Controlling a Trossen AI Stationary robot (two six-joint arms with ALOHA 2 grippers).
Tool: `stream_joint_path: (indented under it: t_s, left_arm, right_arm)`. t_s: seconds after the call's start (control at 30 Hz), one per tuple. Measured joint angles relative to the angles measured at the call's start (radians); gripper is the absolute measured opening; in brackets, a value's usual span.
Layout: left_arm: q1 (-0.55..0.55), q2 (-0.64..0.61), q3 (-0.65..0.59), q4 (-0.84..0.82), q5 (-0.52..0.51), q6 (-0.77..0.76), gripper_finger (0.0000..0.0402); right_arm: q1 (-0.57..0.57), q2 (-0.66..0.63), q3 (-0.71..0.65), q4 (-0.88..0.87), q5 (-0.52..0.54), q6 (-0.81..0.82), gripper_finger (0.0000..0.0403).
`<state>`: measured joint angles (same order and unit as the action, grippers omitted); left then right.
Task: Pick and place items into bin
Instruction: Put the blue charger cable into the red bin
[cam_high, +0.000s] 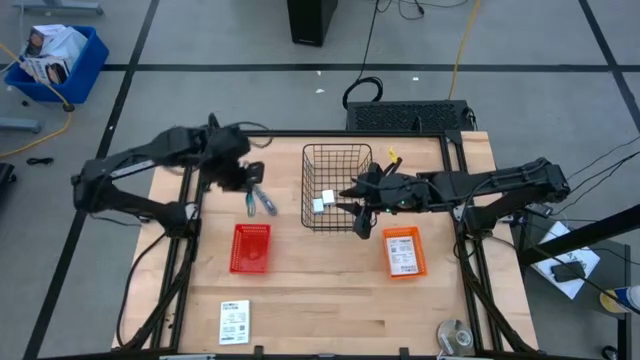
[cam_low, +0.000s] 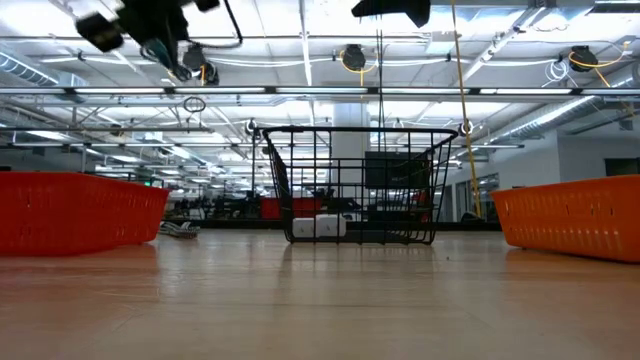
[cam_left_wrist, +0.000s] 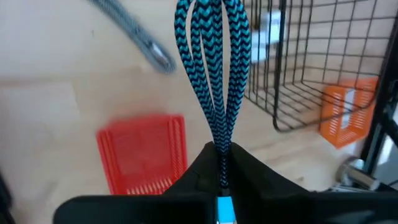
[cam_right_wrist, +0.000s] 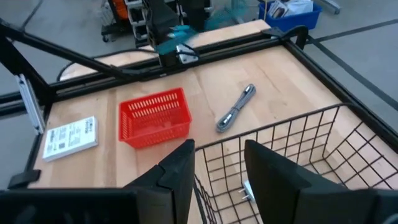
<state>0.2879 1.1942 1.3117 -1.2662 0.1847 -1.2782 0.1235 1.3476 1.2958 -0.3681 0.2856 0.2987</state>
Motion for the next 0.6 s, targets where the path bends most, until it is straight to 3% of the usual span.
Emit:
stream_joint_path:
  t_s: [0.17,0.3,0.43,0.6]
  left_arm:
    - [-0.222,-0.019,0.000,-0.003,-0.126,-0.221,0.0036]
    - [-0.359,0.023,0.000,-0.024,-0.179,-0.338,0.0020]
    - [-0.446,0.092,0.000,-0.036,-0.185,-0.398,0.0014]
    - [-0.518,0.201,0.000,-0.030,-0.104,-0.459,0.0034]
  right_arm:
    - [0.000,0.000,0.000,0.004,-0.001,-0.035,0.0132]
    - [0.000,-0.009,0.000,-0.002,-0.002,-0.038,0.0132]
    - [0.001,-0.034,0.000,-0.006,-0.003,-0.061,0.0132]
    - [-0.005,-0.059,0.000,-0.005,-0.002,-0.087,0.0132]
